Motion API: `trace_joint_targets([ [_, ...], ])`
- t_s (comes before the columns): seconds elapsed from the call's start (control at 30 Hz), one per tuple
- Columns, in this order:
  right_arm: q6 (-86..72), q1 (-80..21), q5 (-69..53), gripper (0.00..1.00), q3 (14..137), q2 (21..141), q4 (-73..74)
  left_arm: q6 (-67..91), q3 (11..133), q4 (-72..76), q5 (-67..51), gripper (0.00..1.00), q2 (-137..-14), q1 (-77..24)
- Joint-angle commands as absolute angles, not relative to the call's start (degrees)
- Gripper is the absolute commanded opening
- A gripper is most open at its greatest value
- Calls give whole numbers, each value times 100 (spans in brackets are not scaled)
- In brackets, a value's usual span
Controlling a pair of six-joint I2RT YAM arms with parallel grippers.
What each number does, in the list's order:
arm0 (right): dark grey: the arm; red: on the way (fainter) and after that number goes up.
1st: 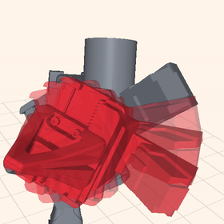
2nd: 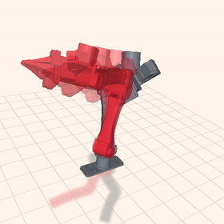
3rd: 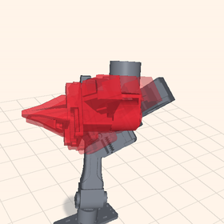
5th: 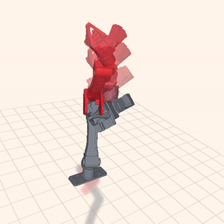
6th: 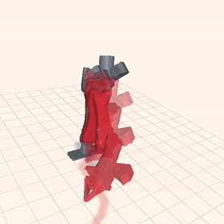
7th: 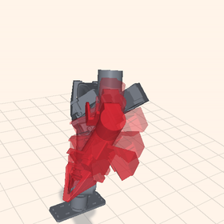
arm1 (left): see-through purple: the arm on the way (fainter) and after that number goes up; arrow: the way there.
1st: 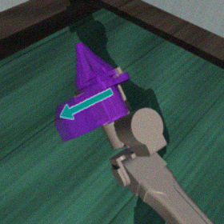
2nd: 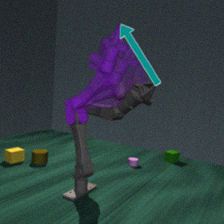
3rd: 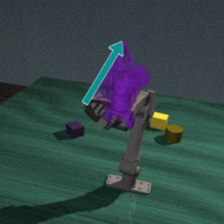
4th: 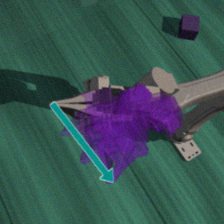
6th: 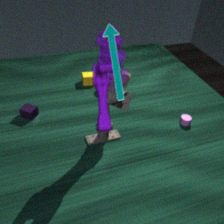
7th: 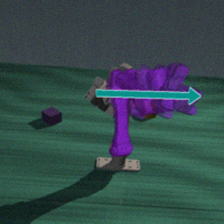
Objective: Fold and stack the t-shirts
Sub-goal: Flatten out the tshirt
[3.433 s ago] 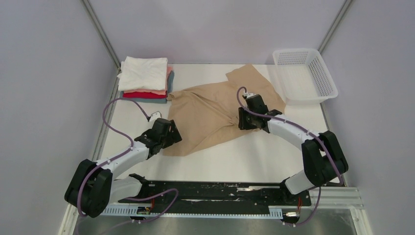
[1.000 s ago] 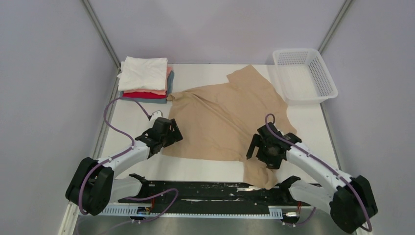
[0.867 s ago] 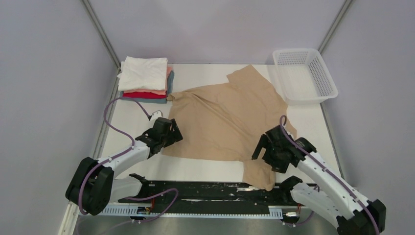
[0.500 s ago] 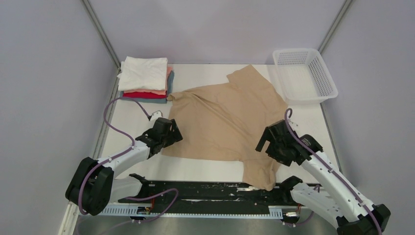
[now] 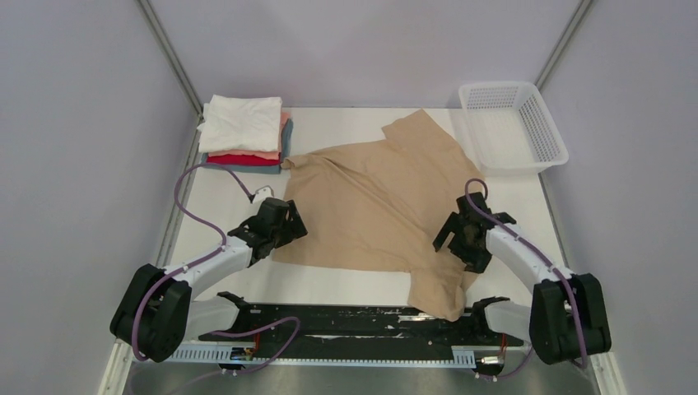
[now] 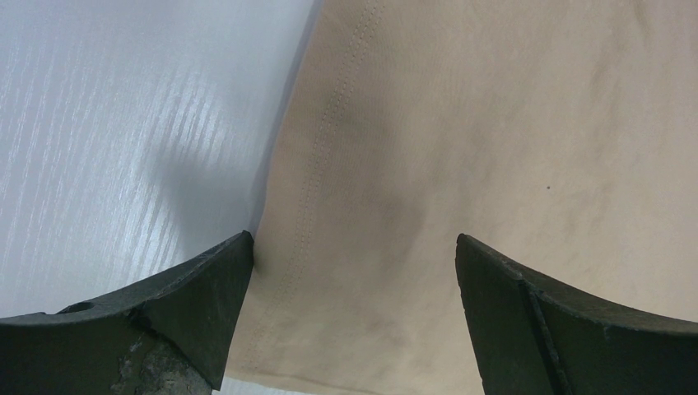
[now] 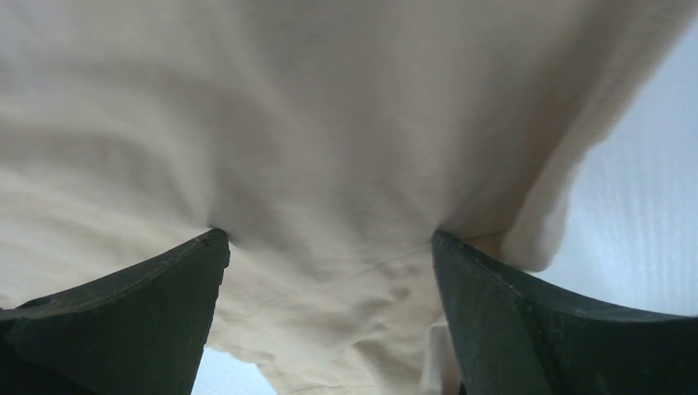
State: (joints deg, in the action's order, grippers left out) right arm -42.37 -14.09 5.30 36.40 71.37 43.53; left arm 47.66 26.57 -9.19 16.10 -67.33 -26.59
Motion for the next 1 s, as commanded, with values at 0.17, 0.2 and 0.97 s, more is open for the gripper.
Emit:
trace_joint_targets([
  [0.17, -5051, -980, 865, 100, 3253, 5038, 5294, 4871, 2631, -1254, 1935, 100, -6650, -2647],
  [0.2, -5109, -984, 890, 100, 3281, 4944, 5403, 4870, 2629, -1260, 1945, 100, -6604, -2651],
  [0.97, -2855, -984, 246, 100, 6151, 9007, 2217, 3999, 4431, -945, 1045, 100, -7511, -2463],
])
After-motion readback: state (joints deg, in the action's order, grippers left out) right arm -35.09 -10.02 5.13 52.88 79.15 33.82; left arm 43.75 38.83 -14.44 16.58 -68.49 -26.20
